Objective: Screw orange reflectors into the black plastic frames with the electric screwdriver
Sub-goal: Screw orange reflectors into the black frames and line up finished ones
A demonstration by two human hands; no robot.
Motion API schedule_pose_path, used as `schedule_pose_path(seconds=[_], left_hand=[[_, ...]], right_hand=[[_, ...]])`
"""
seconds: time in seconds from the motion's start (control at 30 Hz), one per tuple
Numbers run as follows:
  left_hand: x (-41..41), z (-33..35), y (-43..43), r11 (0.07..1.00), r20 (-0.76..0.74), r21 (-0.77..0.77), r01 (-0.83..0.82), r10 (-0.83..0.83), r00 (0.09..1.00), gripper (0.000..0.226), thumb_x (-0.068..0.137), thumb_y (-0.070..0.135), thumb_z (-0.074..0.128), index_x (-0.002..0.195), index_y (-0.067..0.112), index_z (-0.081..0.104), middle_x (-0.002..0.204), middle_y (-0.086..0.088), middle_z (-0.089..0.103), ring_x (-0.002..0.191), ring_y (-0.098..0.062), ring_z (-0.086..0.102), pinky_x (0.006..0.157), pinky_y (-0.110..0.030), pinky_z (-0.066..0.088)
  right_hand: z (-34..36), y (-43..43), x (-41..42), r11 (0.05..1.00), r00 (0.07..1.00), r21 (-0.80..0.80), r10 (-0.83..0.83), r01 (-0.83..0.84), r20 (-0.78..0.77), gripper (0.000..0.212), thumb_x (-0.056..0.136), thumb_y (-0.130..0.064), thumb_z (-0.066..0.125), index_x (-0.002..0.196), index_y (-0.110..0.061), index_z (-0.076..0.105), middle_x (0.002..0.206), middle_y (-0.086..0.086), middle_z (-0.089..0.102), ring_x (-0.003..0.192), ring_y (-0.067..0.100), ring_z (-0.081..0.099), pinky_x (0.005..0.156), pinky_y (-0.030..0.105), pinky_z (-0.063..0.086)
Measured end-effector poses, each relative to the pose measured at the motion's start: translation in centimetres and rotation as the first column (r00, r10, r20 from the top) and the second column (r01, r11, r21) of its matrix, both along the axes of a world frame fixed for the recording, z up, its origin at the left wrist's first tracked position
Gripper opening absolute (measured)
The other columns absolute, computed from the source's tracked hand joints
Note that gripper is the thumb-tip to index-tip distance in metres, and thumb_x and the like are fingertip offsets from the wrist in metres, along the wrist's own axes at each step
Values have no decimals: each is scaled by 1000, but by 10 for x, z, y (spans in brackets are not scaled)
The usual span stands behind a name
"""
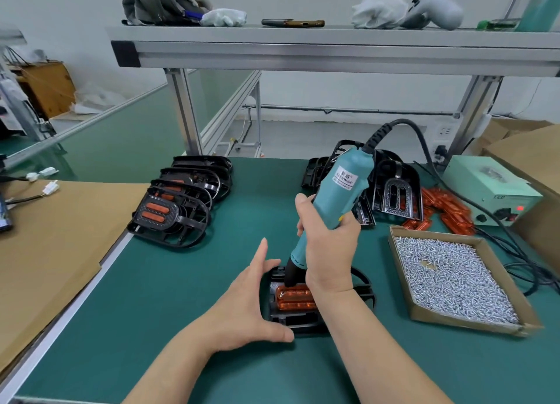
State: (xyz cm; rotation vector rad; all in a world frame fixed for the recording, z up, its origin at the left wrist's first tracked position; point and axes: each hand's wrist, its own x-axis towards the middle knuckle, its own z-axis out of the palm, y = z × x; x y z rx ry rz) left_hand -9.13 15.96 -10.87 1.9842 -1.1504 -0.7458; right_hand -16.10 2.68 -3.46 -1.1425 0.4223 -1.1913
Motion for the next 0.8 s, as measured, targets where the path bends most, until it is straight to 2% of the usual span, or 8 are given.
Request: schedule_pose_path(seconds=[0.13,0.27,0.37,0.5,0.67,0.8], left_hand=[[1,-2,1,1000,17,-1,-5,5,1000,147,52,53,88,138,62,-30,136,52,17,141,12,23,115,-17,23],[2,-4,0,1000,12,-17,-16,16,1000,148,53,53,88,145,54,-28,129,58,14,139,16,20,104,-1,19],[3,-5,0,1000,8,-20,-20,20,1000,148,52,54,88,146,53,-27,126,61,14,136,19,20,105,-3,19],[4,-7,0,1000,27,-28,-10,11,1000,145,53,52,88,140,55,-28,118,69,16,125,33,17,95,8,17],[3,-7,0,999,20,-36,-35,36,999,147,51,55,88,144,56,-26,124,67,18,129,29,20,96,6,20],[4,-8,0,997,0,-56,-48,48,999,146,51,54,88,146,55,-23,134,59,24,129,29,24,95,6,23]], right_hand=[[-2,3,2,999,1000,-50,-10,9,-22,29,80,-19,74,72,0,54,59,7,49,57,22,43,57,33,42],[-4,3,4,998,999,-60,-12,9,-46,28,80,-21,75,70,-4,55,58,5,50,56,22,44,58,34,42],[-4,3,7,998,999,-59,6,-9,-53,26,80,-20,75,71,-5,56,58,3,51,56,21,45,59,33,43],[-6,5,8,994,996,-93,48,-55,-77,26,80,-21,75,75,-1,59,60,0,55,57,18,48,60,30,46],[-8,6,8,992,995,-98,66,-74,-74,27,80,-19,75,76,2,58,61,-1,55,58,16,49,60,28,46],[-11,7,9,991,994,-101,75,-83,-84,38,80,-22,74,74,7,50,59,2,49,56,18,44,57,30,42]])
